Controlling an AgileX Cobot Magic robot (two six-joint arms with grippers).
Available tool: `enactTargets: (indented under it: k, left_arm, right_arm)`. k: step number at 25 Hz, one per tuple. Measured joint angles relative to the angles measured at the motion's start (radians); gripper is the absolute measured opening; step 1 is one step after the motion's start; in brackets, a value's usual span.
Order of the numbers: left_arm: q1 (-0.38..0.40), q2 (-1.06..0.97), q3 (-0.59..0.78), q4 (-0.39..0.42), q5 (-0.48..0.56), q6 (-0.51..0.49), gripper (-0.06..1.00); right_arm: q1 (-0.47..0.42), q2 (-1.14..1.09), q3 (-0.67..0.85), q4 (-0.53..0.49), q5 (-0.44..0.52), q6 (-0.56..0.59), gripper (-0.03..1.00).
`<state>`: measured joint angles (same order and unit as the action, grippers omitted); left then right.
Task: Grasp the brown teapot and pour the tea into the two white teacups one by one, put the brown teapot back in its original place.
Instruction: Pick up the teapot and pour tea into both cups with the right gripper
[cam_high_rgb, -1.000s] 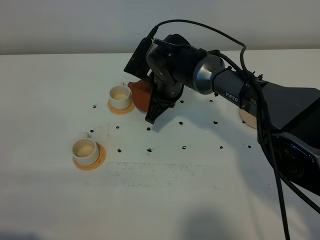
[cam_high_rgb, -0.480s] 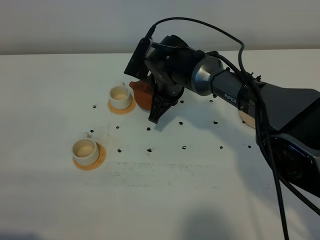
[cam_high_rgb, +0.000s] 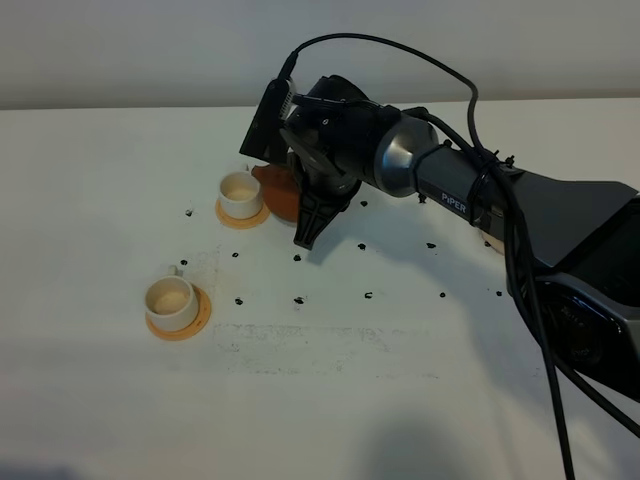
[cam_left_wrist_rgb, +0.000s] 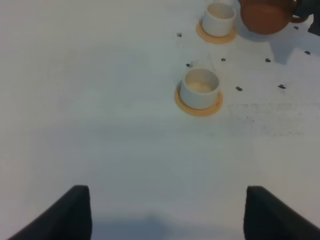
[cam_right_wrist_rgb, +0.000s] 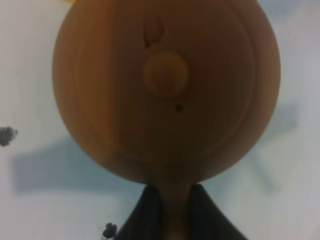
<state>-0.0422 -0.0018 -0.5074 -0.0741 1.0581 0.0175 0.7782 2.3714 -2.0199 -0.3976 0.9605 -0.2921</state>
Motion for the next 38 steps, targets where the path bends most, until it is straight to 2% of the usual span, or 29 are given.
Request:
enactTargets:
  k: [26,38]
  left_arm:
    - [0.0,0.0,0.0,0.0,0.001,0.0,0.61]
    - [0.0,0.0,0.0,0.0,0.001,0.0,0.61]
  right_arm:
    - [0.001,0.009,0.0,-0.058,-0.067,-0.08,0.13]
    - [0.001,0.013,0.0,-0.137,-0.079,-0.083,0.13]
